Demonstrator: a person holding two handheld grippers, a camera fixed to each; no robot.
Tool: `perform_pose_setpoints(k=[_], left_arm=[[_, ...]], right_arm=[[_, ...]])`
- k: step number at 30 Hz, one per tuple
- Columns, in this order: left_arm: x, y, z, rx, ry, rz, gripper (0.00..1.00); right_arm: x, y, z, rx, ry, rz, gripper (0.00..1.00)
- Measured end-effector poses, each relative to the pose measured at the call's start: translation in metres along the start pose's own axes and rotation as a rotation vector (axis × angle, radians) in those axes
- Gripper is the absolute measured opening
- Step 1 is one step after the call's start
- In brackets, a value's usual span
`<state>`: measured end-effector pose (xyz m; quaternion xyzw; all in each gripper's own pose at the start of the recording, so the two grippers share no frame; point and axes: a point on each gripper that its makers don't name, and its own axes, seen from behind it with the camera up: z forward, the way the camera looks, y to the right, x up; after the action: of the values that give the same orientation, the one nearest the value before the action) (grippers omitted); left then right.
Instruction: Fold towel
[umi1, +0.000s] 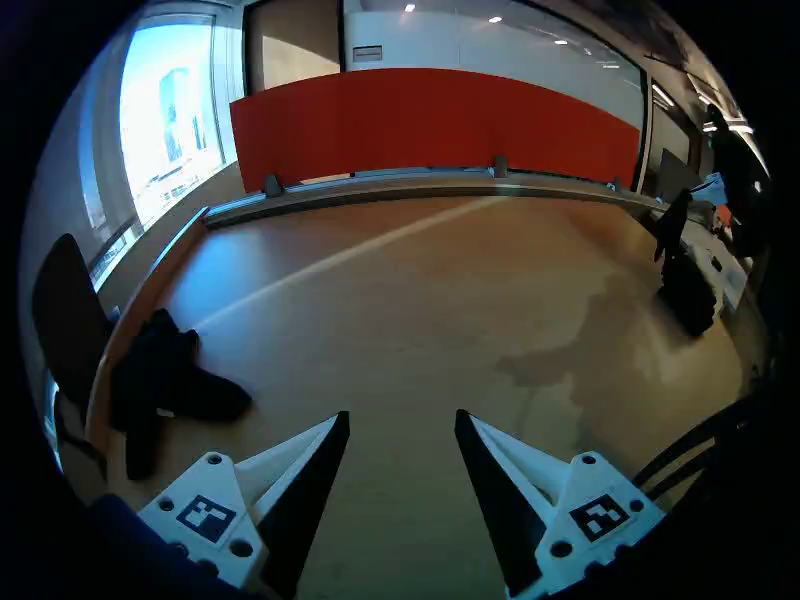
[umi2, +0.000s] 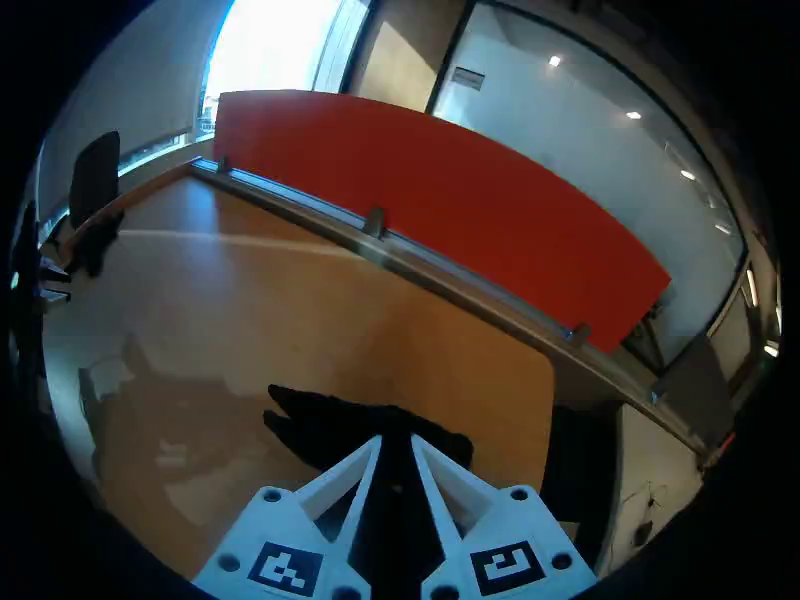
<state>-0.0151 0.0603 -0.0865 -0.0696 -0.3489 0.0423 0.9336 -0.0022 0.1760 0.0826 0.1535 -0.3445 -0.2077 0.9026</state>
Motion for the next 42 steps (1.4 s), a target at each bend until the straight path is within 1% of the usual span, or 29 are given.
perform_pose_setpoints(k=[6,10,18,27,33,36,42], left_arm=[[0.002,0.002,0.0,-0.001,0.001,0.006,0.78],[0.004,0.003,0.0,-0.004,0.002,0.011,0.78],[0.006,0.008,0.0,-0.015,0.002,0.027,0.78],[0.008,0.011,0.0,-0.023,0.002,0.039,0.78],[0.008,0.014,-0.001,-0.027,0.003,0.047,0.78],[0.008,0.014,-0.001,-0.027,0.002,0.05,0.78],[0.006,0.013,-0.004,-0.022,0.0,0.049,0.78]], right_arm=[[-0.01,0.003,-0.003,-0.003,-0.011,0.01,0.05],[-0.025,0.006,-0.008,-0.009,-0.031,0.017,0.05],[-0.076,0.012,-0.024,-0.024,-0.097,0.045,0.05],[-0.133,0.011,-0.039,-0.044,-0.17,0.104,0.05],[-0.163,0.005,-0.043,-0.054,-0.213,0.138,0.05],[-0.182,0.004,-0.043,-0.066,-0.248,0.154,0.05],[-0.215,0.002,-0.04,-0.095,-0.306,0.209,0.05]])
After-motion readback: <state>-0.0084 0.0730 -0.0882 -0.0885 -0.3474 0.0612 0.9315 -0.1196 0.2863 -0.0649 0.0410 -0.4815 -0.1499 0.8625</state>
